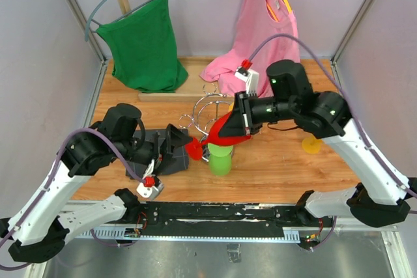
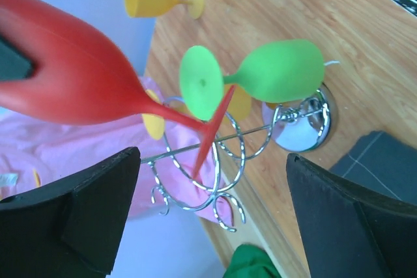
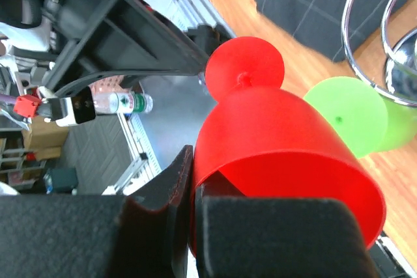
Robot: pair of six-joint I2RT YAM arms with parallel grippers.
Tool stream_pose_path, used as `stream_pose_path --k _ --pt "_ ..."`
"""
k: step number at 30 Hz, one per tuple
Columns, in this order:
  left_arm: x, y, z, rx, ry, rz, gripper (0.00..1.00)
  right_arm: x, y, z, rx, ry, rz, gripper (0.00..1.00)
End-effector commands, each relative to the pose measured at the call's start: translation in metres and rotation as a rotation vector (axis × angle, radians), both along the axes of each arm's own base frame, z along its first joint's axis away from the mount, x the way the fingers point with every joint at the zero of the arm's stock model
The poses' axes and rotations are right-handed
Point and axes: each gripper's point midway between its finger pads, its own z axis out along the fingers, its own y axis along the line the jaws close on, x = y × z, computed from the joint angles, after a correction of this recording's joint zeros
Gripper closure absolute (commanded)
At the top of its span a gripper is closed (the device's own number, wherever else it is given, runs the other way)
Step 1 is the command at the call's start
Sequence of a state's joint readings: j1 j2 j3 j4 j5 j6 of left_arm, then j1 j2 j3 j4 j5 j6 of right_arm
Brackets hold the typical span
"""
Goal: Take the wine glass off the wine glass rack
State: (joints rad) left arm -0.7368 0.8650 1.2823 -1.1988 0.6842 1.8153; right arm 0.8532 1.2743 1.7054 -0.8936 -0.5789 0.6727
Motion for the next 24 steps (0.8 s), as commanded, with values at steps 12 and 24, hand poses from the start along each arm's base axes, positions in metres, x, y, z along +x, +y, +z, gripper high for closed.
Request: stream_pose_path --k 12,24 --pt "0.106 -0.021 0.19 -0.918 0.614 0.754 0.01 0.035 -0.241 0.104 -0.229 -0.545 -0.935 0.99" --pt "0.115 -0.02 0.17 -0.972 0.819 0.885 0.01 0.011 -0.348 0.046 -0.577 -0.542 -1.301 0.99"
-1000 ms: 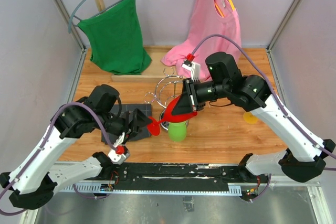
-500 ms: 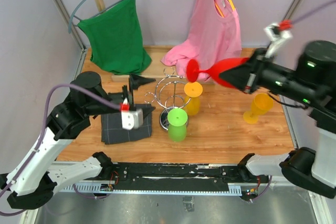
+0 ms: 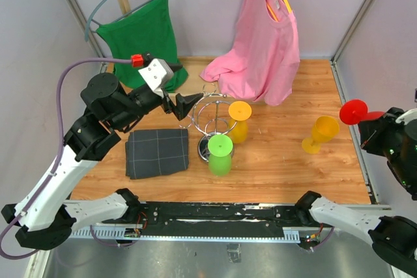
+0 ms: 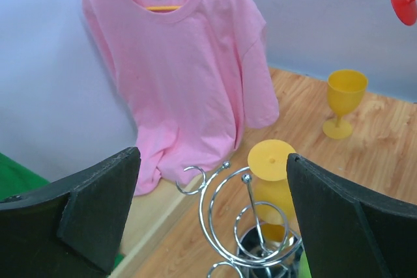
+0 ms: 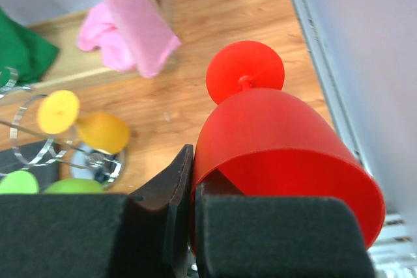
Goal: Take the wine glass off the wine glass rack
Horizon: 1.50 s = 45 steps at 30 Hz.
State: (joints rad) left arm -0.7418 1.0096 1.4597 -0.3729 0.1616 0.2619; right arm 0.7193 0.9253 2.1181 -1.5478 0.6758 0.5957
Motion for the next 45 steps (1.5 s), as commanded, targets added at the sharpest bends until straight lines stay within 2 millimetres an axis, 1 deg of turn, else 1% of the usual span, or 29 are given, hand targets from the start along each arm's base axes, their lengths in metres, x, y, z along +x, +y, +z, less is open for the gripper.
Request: stream_pose_path --k 1,3,6,7,9,12,14,16,17,19,22,24,26,31,34,36,41,45 --pt "-0.001 0.005 0.001 -0.079 0.057 0.035 0.01 0.006 -0.018 -0.026 -0.113 0.076 -0.139 0.99" --pt "-0.001 0.004 -0.001 -0.077 0.067 0.03 0.01 0.017 0.0 -0.044 -0.154 0.159 -0.097 0.99" --pt "0.0 0.003 -0.002 -0.08 0.073 0.027 0.01 0.039 0.036 -0.067 -0.198 0.254 0.002 0.99" --pt "0.0 0.002 -0.003 -0.08 0.075 0.026 0.01 0.048 0.051 -0.07 -0.186 0.255 0.043 0.99" --pt "0.0 0.002 -0.004 -0.079 0.079 0.024 0.01 0.06 0.071 -0.079 -0.192 0.285 0.094 0.99" --pt "-0.001 0.001 -0.011 -0.065 0.088 0.018 0.01 0.072 0.093 -0.094 -0.208 0.342 0.147 0.99" --pt "-0.002 0.001 -0.015 -0.059 0.094 0.018 0.01 0.08 0.105 -0.108 -0.229 0.396 0.171 0.99" --pt "-0.002 0.002 -0.017 -0.057 0.099 0.018 0.01 0.086 0.113 -0.123 -0.242 0.439 0.177 0.99" --pt "-0.001 0.001 -0.019 -0.056 0.103 0.019 0.01 0.087 0.118 -0.134 -0.235 0.475 0.193 0.99" --pt "-0.002 0.001 -0.02 -0.056 0.109 0.018 0.01 0.09 0.12 -0.153 -0.195 0.525 0.192 0.99" --pt "-0.003 0.001 -0.02 -0.058 0.118 0.015 0.01 0.098 0.119 -0.172 -0.088 0.554 0.175 0.99" --pt "-0.003 0.002 -0.021 -0.055 0.123 0.015 0.01 0.102 0.115 -0.183 -0.058 0.574 0.154 0.99" --pt "-0.004 0.002 -0.021 -0.055 0.124 0.015 0.01 0.107 0.114 -0.194 -0.062 0.596 0.149 0.99" --pt "-0.004 0.001 -0.021 -0.054 0.134 0.011 0.01 0.121 0.119 -0.222 -0.102 0.662 0.158 0.99" --pt "-0.005 0.001 -0.018 -0.056 0.137 0.012 0.01 0.128 0.115 -0.238 -0.117 0.71 0.149 0.99" --pt "-0.005 0.003 -0.018 -0.053 0.137 0.016 0.01 0.131 0.11 -0.246 -0.113 0.736 0.135 0.99" --pt "-0.007 0.008 -0.019 -0.041 0.13 0.028 0.01 0.139 0.09 -0.259 -0.103 0.781 0.091 0.99" --pt "-0.007 0.008 -0.022 -0.036 0.134 0.026 0.01 0.144 0.086 -0.269 -0.096 0.808 0.09 0.99"
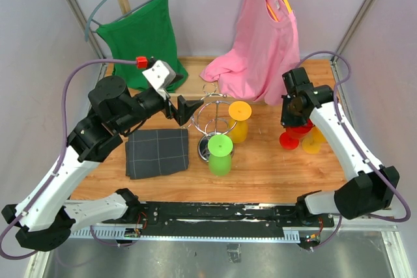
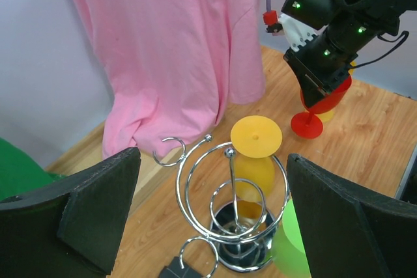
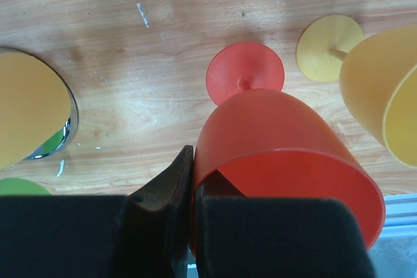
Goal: Take the wine glass off the wine glass rack
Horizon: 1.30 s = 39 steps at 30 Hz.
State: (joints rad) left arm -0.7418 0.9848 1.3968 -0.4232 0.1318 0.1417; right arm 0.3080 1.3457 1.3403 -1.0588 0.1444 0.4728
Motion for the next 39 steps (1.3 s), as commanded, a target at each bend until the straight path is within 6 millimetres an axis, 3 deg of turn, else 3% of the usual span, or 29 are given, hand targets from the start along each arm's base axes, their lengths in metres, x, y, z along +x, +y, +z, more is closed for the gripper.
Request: stream_pose_path --k 1,13,19,22,30,35,39 --pt "-0.005 0.005 0.012 -0.018 -0.025 0.0 0.01 0.006 -0.004 -0.01 0.007 0.023 0.014 0.99" --pt "-0.007 0.007 0.013 -0.008 -0.036 -0.004 0.01 -0.001 -0.011 -0.044 0.0 0.116 -0.023 0.99" --pt "-0.01 0.008 0.011 -0.008 -0.031 -0.01 0.01 -0.001 -0.016 -0.046 0.0 0.125 -0.032 0.99" --pt "-0.01 0.008 0.011 -0.003 -0.033 -0.01 0.01 0.001 -0.015 -0.039 0.007 0.11 -0.033 0.92" --pt "-0.013 0.008 0.01 -0.006 -0.031 -0.021 0.01 0.004 -0.015 0.002 0.025 0.023 -0.031 0.56" --pt "-0.013 0.012 0.015 -0.021 -0.039 0.0 0.01 -0.014 -0.015 0.046 0.057 -0.042 -0.029 0.48" --pt "-0.007 0.023 0.022 -0.057 -0.029 0.075 0.01 -0.044 -0.019 0.094 0.107 -0.15 -0.038 0.44"
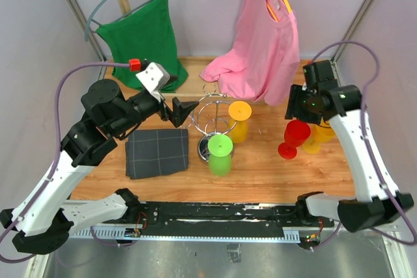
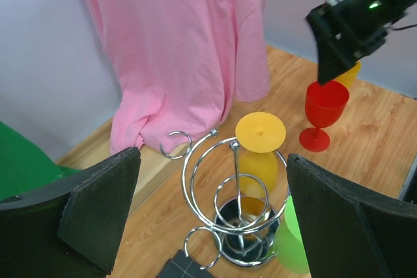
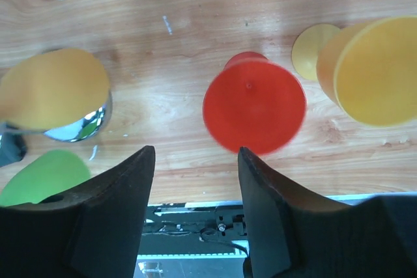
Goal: Take the wine glass off the wine glass rack
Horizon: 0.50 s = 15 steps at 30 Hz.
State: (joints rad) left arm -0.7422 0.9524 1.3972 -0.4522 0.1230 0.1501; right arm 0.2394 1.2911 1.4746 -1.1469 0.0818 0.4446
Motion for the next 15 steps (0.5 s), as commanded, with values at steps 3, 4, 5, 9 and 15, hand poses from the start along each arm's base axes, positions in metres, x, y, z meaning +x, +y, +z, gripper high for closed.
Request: stream_pose_path --k 3,4,5,9,15 --pt "0.006 0.018 0.019 -0.092 0.007 0.113 0.01 -0.067 -0.004 0.068 0.123 -0.133 -0.022 0.41" --pt "0.007 0.017 0.017 -0.094 0.019 0.115 0.01 -0.077 0.0 0.072 0.165 -0.147 -0.016 0.4" --pt "0.009 0.015 0.015 -0.099 0.032 0.116 0.01 -0.085 0.004 0.074 0.197 -0.145 -0.014 0.39" --pt "0.027 0.007 0.001 -0.122 0.13 0.115 0.01 -0.102 0.025 0.078 0.359 -0.179 -0.008 0.36" --pt "0.08 0.021 -0.022 -0.225 0.376 0.143 0.01 -0.112 0.067 0.085 0.623 -0.209 0.032 0.35"
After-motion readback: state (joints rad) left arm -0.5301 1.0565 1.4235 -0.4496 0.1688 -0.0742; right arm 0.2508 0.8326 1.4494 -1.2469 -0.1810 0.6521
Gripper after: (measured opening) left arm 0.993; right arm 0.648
